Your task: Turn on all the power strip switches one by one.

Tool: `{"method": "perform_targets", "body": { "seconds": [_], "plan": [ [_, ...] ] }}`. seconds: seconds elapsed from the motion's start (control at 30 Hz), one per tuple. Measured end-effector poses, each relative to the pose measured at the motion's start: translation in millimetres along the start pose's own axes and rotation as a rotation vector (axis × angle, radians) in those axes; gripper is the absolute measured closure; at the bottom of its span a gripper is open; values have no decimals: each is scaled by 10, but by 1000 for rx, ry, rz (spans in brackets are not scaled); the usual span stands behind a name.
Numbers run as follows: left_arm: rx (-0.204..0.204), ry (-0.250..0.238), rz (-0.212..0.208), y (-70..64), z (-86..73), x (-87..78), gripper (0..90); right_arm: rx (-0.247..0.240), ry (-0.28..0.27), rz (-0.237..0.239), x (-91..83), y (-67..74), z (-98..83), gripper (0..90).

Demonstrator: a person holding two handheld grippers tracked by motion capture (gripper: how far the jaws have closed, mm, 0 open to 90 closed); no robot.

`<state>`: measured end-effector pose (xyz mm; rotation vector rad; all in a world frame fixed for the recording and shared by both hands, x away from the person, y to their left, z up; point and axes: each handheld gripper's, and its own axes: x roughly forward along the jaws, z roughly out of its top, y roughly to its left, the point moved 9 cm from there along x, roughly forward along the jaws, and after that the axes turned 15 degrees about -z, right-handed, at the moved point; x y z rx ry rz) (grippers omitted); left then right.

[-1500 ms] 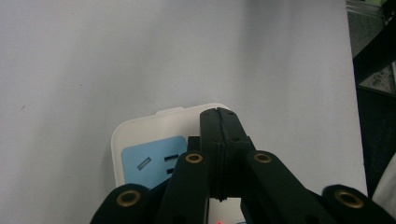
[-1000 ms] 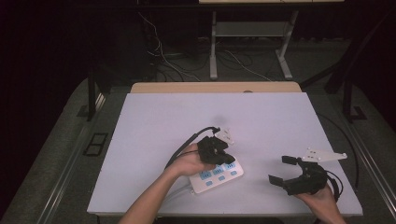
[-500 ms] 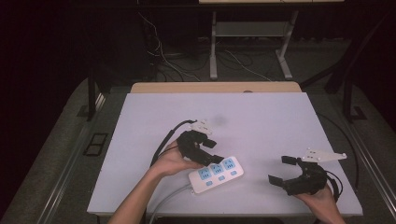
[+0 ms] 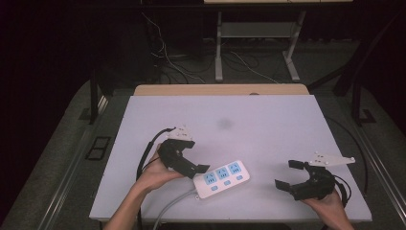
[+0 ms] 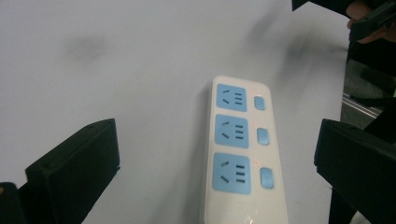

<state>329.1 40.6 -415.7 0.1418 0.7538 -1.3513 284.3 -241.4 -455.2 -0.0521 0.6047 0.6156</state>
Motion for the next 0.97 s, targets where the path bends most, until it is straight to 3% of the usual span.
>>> {"method": "perform_targets", "body": {
  "seconds": [0.4, 0.73, 0.9, 0.97],
  "plan": [
    [-48, -137, 80, 58, -311, -271, 0, -1, 6, 3, 12, 19, -7, 6],
    [-102, -212, 144, 132, -667, -339, 0, 1, 6, 5, 6, 33, -8, 5],
    [-138, -247, 168, 186, -766, -362, 0, 0, 7, 8, 3, 44, -14, 5],
    [-138, -238, 170, 192, -798, -355, 0, 1, 8, 10, 0, 48, -17, 5]
  ]
}}
